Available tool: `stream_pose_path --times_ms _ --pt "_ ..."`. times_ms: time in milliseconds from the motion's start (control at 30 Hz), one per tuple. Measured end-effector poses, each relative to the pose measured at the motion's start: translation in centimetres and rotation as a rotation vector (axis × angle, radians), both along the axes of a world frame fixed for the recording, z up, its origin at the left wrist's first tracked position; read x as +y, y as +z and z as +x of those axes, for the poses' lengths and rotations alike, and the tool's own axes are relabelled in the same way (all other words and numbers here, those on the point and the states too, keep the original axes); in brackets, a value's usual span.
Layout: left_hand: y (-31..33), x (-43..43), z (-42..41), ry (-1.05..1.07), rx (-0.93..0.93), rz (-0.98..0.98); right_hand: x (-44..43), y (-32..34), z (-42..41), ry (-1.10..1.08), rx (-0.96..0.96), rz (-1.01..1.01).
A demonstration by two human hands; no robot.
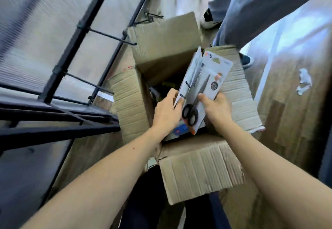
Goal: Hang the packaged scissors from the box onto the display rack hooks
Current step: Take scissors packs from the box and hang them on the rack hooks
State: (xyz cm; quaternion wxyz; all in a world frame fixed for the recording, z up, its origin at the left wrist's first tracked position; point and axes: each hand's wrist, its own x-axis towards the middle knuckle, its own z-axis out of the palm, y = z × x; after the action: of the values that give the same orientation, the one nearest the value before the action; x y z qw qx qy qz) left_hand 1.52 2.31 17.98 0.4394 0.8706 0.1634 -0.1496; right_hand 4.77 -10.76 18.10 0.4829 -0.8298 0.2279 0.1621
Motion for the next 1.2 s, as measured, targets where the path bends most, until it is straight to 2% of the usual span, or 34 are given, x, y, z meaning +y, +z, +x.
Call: stream_pose_path --times_ms 167,267,533,633,800,933,1100,1200 --pt "11.9 -2.6 -2.6 0.088 -0.297 -0.147 -2.0 12.4 -1.3 -0.023 -0.247 0.095" --pt "18.7 -4.7 -4.0 0.086 -0.481 -0.135 -3.1 19.8 -2.0 -0.020 -0.355 0.198" --pt "35.5 -8.4 -10.5 0.011 -0.668 -0.152 -6.6 38.7 -8.3 0.161 -0.520 0.451" --pt "40.5 -8.3 -13.8 0.075 -0.723 -0.169 -6.5 43.9 -10.7 0.255 -0.549 0.559" --pt "46.8 -5.5 -19.4 0.357 -0.775 -0.250 -3.8 50.5 -13.8 0.386 -0.534 0.678" --pt "49.9 -2.1 -23.7 0.419 -0.803 -0.441 -0.2 54.1 -16.4 0.527 -0.537 0.669" --pt "52.5 2.1 -29.1 0.650 -1.018 -0.484 4.2 56.1 -19.8 0.715 -0.566 0.714" --pt "53.6 4.7 -32.5 0.756 -1.058 -0.451 7.4 56.9 -22.1 0.776 -0.550 0.760"
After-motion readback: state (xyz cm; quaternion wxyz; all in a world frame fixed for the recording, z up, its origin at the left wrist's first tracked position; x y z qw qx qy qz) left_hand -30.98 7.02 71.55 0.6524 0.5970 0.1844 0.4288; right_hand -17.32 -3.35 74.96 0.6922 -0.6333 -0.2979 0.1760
